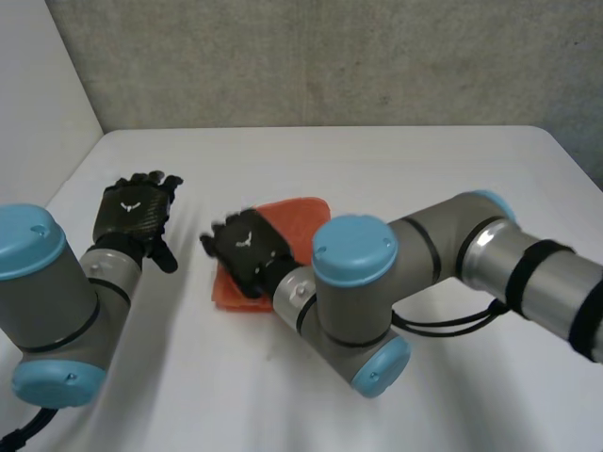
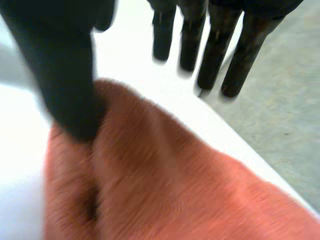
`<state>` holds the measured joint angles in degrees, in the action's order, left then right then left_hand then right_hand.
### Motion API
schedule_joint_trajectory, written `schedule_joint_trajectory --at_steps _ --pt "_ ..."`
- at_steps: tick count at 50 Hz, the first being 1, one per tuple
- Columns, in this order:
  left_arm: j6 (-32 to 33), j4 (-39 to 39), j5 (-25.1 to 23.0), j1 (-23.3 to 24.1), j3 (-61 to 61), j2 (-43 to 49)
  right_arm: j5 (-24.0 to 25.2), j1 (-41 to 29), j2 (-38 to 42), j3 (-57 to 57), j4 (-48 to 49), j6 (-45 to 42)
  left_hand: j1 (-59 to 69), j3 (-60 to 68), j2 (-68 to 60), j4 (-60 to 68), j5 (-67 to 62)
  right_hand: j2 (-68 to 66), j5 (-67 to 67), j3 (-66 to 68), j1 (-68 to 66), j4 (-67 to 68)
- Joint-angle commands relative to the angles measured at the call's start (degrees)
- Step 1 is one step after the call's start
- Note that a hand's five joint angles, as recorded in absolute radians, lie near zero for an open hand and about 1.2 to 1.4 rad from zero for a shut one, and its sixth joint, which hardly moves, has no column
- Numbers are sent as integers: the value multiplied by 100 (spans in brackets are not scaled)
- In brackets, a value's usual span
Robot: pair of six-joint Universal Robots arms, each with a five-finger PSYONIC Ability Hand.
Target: Fold the laundry
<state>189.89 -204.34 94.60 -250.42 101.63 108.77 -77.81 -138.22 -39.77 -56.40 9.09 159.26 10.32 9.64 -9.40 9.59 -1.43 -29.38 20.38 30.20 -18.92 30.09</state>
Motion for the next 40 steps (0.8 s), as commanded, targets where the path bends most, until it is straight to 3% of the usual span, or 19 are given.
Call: schedule_joint_trajectory --at_steps 1,4,12,14,20,31,40 --pt "-390 -36 -47 90 -459 91 -761 329 -1163 -599 49 1253 23 91 -115 96 88 1938 -2038 -2020 892 -2009" --pt "-532 -27 -73 125 -574 100 -841 681 -1445 -828 14 1772 40 108 -132 113 71 1938 -2038 -2020 892 -2009" --pt "-884 8 -645 837 -1216 426 -894 1340 -1771 -1303 -302 2328 124 192 -216 197 -13 1938 -2038 -2020 892 -2009" --pt "-928 34 -916 1056 -1487 697 -894 1489 -1780 -1347 -416 2398 108 175 -199 180 4 1938 -2038 -2020 892 -2009" --pt "-945 174 -1110 1513 -2049 1356 -885 1859 -1692 -1436 -741 2679 107 175 -199 180 4 1938 -2038 -2020 892 -2009" --pt "-945 905 -1110 1576 -2824 2166 -806 1992 -1217 -1269 -839 2724 141 209 -233 214 -30 1938 -2038 -2020 892 -2009" --pt "-875 1054 -786 1120 -2597 2105 -314 1851 -391 -319 -1287 2724 175 242 -266 247 -63 1938 -2038 -2020 892 -2009"
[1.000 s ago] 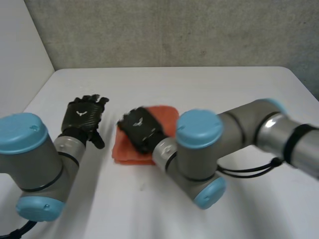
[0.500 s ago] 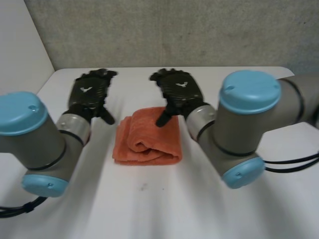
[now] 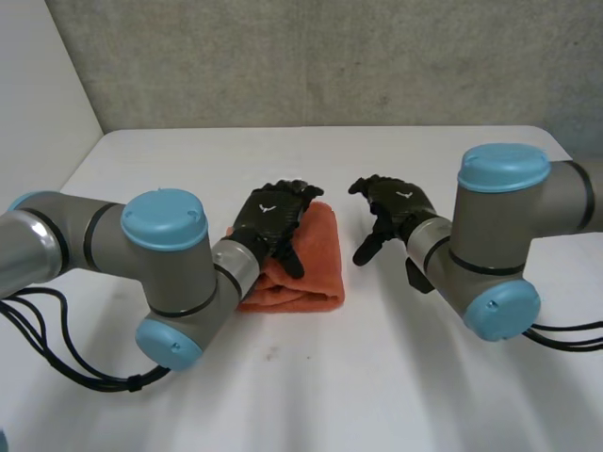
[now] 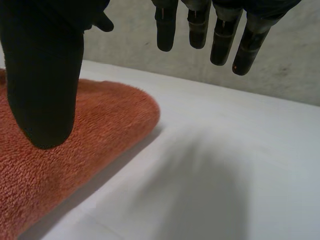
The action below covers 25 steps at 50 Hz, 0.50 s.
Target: Fold the laundry
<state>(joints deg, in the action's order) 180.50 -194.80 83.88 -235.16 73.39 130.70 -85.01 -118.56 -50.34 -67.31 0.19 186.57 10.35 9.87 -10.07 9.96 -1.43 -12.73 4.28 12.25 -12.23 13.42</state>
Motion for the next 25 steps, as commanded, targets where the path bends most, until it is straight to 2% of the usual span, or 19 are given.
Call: schedule_joint_trajectory --at_steps 1,12,25 --pt "73 109 374 -494 298 -141 459 -158 831 981 -518 -7 171 220 -199 210 -63 273 -428 -225 223 -342" --pt "415 635 498 -732 623 -238 477 -553 1606 2080 -932 11 155 203 -183 194 -46 273 -428 -225 223 -342" --pt "759 680 507 -785 976 -282 433 -624 2011 2626 -1151 -77 138 186 -166 177 -30 273 -428 -225 223 -342"
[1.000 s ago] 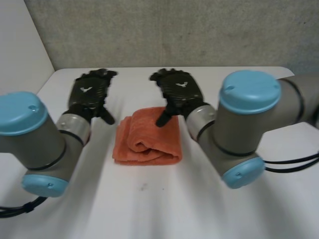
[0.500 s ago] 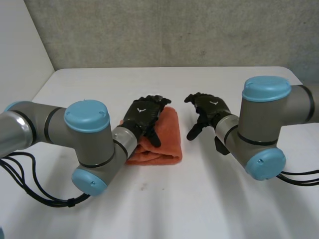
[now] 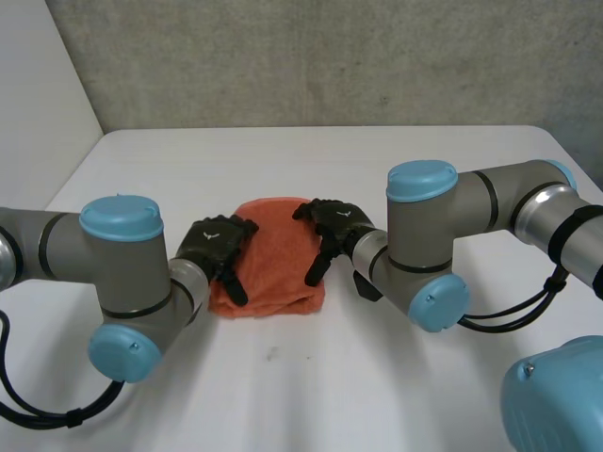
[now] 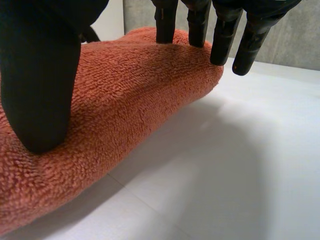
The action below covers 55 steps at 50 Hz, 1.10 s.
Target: Fold the laundry
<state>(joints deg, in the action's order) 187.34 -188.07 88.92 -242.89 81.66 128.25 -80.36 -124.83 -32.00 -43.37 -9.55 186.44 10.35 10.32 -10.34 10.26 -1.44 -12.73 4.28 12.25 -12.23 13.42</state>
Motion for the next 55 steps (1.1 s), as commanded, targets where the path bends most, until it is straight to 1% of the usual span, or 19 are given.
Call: schedule_joint_trajectory --at_steps 1,9,14,15,17,20,22,23,25,26,27,28,30,33,35,40,43,49,55 --pt "75 7 3 -13 149 -37 -33 3 176 232 -178 -64 138 141 -139 147 -29 273 -428 -225 223 -342" --pt "75 -11 -6 -66 298 -643 -85 -6 -202 346 -398 -442 87 91 -89 96 21 273 -428 -225 223 -342" --pt "5 -46 -15 -31 228 -1502 -260 55 -1245 -4 -267 -433 37 40 -38 46 72 273 -428 -225 223 -342" --pt "4 -46 -15 -30 228 -1504 -261 56 -1248 -5 -266 -433 37 40 -38 46 72 273 -428 -225 223 -342" --pt "-4 -55 -24 -39 184 -1715 -585 99 -1886 -355 -4 -442 37 40 -38 46 72 273 -428 -225 223 -342" --pt "-4 -64 -15 -57 87 -2128 -780 187 -2258 -647 199 -451 3 6 -5 12 105 273 -428 -225 223 -342" --pt "-83 -64 -6 -92 17 -2487 -1086 511 -3010 -1320 707 -512 3 6 -5 12 105 273 -428 -225 223 -342" --pt "-83 -64 -6 -92 17 -2489 -1087 513 -3014 -1323 709 -513 3 6 -5 12 105 273 -428 -225 223 -342" --pt "-162 -55 3 -162 8 -2691 -1184 836 -3749 -2023 1260 -539 3 6 -5 12 105 273 -428 -225 223 -342" --pt "-276 -3 -6 -293 8 -2909 -1184 838 -3752 -2027 1263 -539 37 40 -38 45 72 273 -428 -225 223 -342" --pt "-433 42 -32 -451 17 -3120 -1175 951 -4144 -2322 1446 -556 70 73 -72 79 39 273 -428 -225 223 -342" --pt "-435 42 -32 -452 17 -3122 -1175 952 -4148 -2325 1448 -556 71 74 -72 79 38 273 -428 -225 223 -342" --pt "-802 278 -67 -767 69 -3411 -1158 1223 -4769 -2859 1562 -784 54 57 -55 63 55 273 -428 -225 223 -342" --pt "-962 473 -85 -909 78 -3491 -1149 1513 -5122 -3316 1562 -1082 37 40 -38 46 72 273 -428 -225 223 -342" --pt "-1216 884 -190 -1049 96 -3552 -1140 1567 -5228 -3493 1553 -1206 37 40 -38 46 72 273 -428 -225 223 -342" --pt "-1463 1289 -550 -1076 96 -3587 -1105 1638 -5396 -3845 1474 -1356 20 23 -21 29 89 273 -428 -225 223 -342" --pt "-1516 1325 -691 -1076 105 -3596 -991 1629 -5396 -3872 1378 -1374 20 23 -21 29 89 273 -428 -225 223 -342" --pt "-1516 1308 -700 -1033 166 -3693 -657 1690 -5379 -3758 974 -1321 20 23 -21 29 89 273 -428 -225 223 -342" --pt "-1507 1272 -700 -1015 149 -3737 -595 1726 -5361 -3749 947 -1312 20 23 -21 29 89 273 -428 -225 223 -342"
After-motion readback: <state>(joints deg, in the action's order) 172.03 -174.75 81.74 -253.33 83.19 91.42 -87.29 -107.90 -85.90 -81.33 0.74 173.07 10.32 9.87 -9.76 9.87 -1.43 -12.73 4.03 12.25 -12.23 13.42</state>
